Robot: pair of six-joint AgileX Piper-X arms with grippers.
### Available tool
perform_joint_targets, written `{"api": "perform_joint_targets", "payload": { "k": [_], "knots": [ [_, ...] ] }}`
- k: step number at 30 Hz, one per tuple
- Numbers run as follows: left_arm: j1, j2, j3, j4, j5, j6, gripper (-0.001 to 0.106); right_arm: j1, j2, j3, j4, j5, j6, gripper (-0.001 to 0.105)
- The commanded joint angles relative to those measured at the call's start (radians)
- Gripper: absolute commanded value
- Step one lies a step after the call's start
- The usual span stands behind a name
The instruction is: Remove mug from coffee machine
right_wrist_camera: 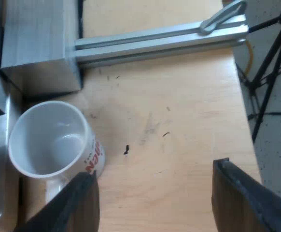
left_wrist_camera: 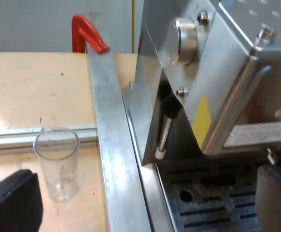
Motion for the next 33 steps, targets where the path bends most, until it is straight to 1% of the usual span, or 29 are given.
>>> {"api": "perform_joint_targets", "payload": {
  "k": [1,3,6,10,11,13,14,17,20,23,26,27,29,31,32,33],
  "knots": [
    [-0.002,-0.039,-0.006,0.042,0.004,0.054,0.09,-0.006,-0.073,-0.011,-0.003,-0.014,-0.057,0.054],
    [-0.002,-0.062,-0.006,0.068,0.004,0.056,0.09,-0.006,-0.112,-0.011,-0.003,-0.013,-0.075,0.054],
    [-0.002,-0.123,-0.006,0.101,-0.017,0.071,0.09,-0.006,-0.225,-0.008,-0.003,-0.013,-0.086,0.054],
    [-0.002,-0.185,-0.006,0.102,-0.002,0.071,0.09,-0.006,-0.34,0.01,-0.003,-0.013,-0.086,0.054],
    [-0.012,-0.206,-0.006,0.106,0.0,0.071,0.09,-0.006,-0.387,0.02,-0.003,-0.013,-0.086,0.054],
    [-0.024,-0.226,-0.006,0.111,0.0,0.071,0.09,-0.006,-0.428,0.033,-0.003,-0.013,-0.086,0.054],
    [-0.05,-0.251,-0.006,0.127,0.0,0.074,0.09,-0.006,-0.478,0.05,-0.003,-0.013,-0.086,0.054],
    [-0.082,-0.297,-0.006,0.158,0.0,0.091,0.09,-0.006,-0.561,0.081,-0.003,-0.013,-0.086,0.054],
    [-0.09,-0.347,-0.003,0.182,-0.002,0.092,0.09,-0.006,-0.634,0.12,0.005,-0.013,-0.086,0.054],
    [-0.09,-0.409,0.019,0.199,-0.002,0.092,0.09,-0.006,-0.707,0.157,0.038,-0.013,-0.086,0.054],
    [-0.09,-0.489,0.071,0.199,-0.002,0.092,0.09,-0.006,-0.778,0.196,0.044,-0.015,-0.07,0.054],
    [-0.09,-0.5,0.078,0.199,-0.002,0.092,0.09,-0.006,-0.788,0.205,0.044,-0.015,-0.07,0.054],
    [-0.09,-0.563,0.121,0.199,-0.002,0.092,0.09,-0.006,-0.849,0.239,0.05,-0.017,-0.07,0.054],
    [-0.09,-0.608,0.14,0.199,-0.002,0.092,0.09,-0.006,-0.873,0.249,0.055,-0.017,-0.07,0.054],
    [-0.09,-0.65,0.166,0.199,-0.002,0.09,0.09,-0.006,-0.877,0.257,0.075,-0.018,-0.07,0.054],
    [-0.09,-0.65,0.166,0.199,-0.002,0.09,0.09,-0.006,-0.877,0.257,0.075,-0.018,-0.07,0.054]
  ]
}}
